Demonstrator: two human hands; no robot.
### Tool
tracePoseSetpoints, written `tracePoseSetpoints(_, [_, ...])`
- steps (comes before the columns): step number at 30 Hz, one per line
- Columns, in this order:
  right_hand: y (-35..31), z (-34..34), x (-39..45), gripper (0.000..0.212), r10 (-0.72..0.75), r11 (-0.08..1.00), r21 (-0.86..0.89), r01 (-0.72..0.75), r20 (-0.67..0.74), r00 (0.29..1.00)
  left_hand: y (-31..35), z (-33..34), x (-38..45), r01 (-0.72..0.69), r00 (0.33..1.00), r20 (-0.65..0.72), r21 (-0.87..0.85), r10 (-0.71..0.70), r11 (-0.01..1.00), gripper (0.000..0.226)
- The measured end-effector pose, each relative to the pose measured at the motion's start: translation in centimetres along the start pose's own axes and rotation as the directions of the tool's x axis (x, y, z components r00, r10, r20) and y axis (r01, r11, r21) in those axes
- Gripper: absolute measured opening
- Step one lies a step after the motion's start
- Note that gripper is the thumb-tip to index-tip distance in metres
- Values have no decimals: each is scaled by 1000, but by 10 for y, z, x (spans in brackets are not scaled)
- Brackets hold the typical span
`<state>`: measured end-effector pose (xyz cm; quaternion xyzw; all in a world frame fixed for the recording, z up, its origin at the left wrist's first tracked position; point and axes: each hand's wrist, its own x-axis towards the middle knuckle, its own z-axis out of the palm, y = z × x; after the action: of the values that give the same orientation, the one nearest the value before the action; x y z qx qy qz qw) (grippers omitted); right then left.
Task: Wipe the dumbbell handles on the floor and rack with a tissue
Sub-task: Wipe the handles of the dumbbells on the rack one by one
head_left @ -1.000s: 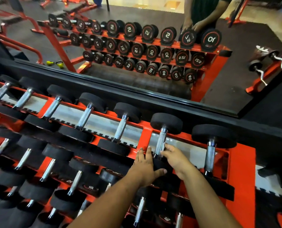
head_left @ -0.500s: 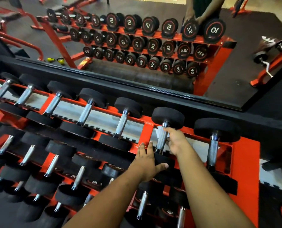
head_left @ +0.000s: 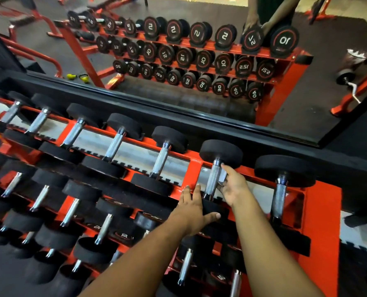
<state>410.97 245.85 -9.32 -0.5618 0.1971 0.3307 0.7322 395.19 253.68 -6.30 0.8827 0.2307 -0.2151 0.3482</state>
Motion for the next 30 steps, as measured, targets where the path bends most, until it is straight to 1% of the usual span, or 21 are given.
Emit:
tracePoseSetpoints(2, [-2,10,-2,33,35,998,-48,-35,1,999,1,0,0,6,1000,3,1,-6,1000,112])
tracePoseSetpoints(5, [-8,21,-3,30,101,983,-157,-91,59,993,2,-1,-1,13,1000,9,7,-14,1000,112])
tracePoseSetpoints(7, [-10,15,1,33,72,979,-193,-67,18,997,1,-1,-1,10,1000,15,14,-11,1000,112])
tracePoseSetpoints(9, [-10,5,5,30,-17,975,-221,4,-53,998,2,0,-1,9,1000,15,19,-10,1000,113])
tracePoseSetpoints(11, [-7,5,2,21,-71,975,-217,56,-66,995,2,0,1,17,1000,9,25,-17,1000,113])
tracePoseSetpoints(12, [-3,8,0,23,-68,974,-218,56,-48,997,3,1,0,19,1000,12,31,-19,999,113])
tracePoseSetpoints(15, [0,19,-7,43,28,969,-247,-23,16,999,4,0,-1,23,1000,7,39,-24,999,113])
tracePoseSetpoints(17, [0,16,-6,48,67,972,-229,-56,38,997,3,-1,-1,25,1000,3,38,-25,999,113])
tracePoseSetpoints(19, [1,6,-3,46,35,974,-224,-27,28,999,2,1,0,28,999,18,34,-29,999,114])
tracePoseSetpoints(21, [2,1,-2,40,-24,972,-232,26,13,1000,2,1,1,27,1000,11,29,-27,999,114])
tracePoseSetpoints(22, [3,1,-4,36,-29,970,-242,33,19,999,1,1,1,27,1000,11,27,-27,999,114])
tracePoseSetpoints(26, [4,11,-22,23,34,968,-251,-12,82,996,3,1,-1,24,1000,-6,26,-24,999,114])
tracePoseSetpoints(28, [2,7,-25,29,71,973,-225,-46,107,992,3,1,-1,22,1000,-3,24,-22,999,115])
tracePoseSetpoints(30, [0,-5,-24,35,68,976,-211,-44,110,992,1,1,0,16,1000,-1,29,-16,999,115])
